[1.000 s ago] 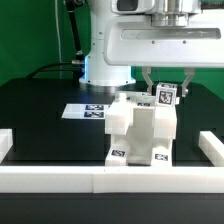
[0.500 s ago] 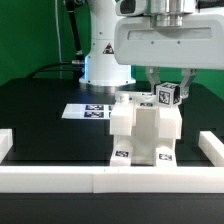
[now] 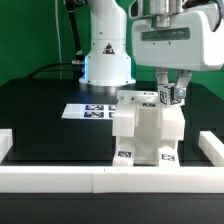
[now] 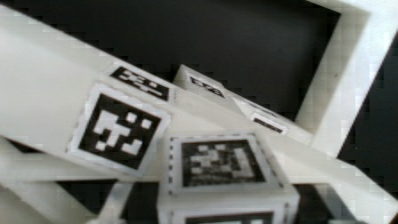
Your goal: Assemble chair
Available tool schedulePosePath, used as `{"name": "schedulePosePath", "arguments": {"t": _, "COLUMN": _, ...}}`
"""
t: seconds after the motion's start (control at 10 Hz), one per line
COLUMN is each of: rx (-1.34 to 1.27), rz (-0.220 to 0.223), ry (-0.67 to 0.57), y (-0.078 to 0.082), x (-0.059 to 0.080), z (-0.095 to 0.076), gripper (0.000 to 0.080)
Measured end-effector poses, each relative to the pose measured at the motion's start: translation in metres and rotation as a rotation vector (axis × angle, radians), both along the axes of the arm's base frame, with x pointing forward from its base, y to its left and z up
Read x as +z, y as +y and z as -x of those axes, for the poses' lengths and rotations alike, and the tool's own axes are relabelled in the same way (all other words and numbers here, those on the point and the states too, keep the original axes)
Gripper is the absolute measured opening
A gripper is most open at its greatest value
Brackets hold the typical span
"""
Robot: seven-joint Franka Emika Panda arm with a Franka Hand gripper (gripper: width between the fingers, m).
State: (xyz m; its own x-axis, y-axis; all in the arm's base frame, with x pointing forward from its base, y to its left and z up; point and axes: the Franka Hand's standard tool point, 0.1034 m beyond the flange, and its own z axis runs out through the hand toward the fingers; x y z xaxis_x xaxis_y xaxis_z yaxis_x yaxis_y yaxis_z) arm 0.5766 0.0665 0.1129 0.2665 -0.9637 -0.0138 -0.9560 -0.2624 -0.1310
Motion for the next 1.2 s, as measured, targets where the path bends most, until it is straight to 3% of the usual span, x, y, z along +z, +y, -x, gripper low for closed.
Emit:
{"name": "schedulePosePath", "arguments": {"t": 0.3, "rx": -0.165, "rz": -0.021, "ry": 0.008, "y": 0.0008, "x": 0.0001, "z": 0.0001, "gripper": 0.0287}}
{"name": "schedulePosePath", "arguments": {"t": 0.5, "rx": -0.143, "rz": -0.018, "ry": 0.008, "y": 0.0006, "x": -0.0001, "z": 0.0003, "gripper": 0.0287}}
{"name": "schedulePosePath", "arguments": {"t": 0.7, "rx": -0.122, "rz": -0.015, "ry": 0.007, "y": 0.0007, "x": -0.0002, "z": 0.0003, "gripper": 0.0532}}
{"name": "schedulePosePath", "arguments": {"t": 0.8, "rx": -0.057, "rz": -0.006, "ry": 0.004, "y": 0.0003, "x": 0.0003, "z": -0.0002, "gripper": 0.0532}}
{"name": "schedulePosePath", "arguments": {"t": 0.9, "rx": 0.044, "rz": 0.007, "ry": 0.001, "y": 0.0003, "x": 0.0003, "z": -0.0002, "gripper": 0.0625}}
{"name": "schedulePosePath", "arguments": {"t": 1.2, "rx": 0.303, "rz": 0.048, "ry": -0.009, "y": 0.0015, "x": 0.0013, "z": -0.0011, "gripper": 0.0648}}
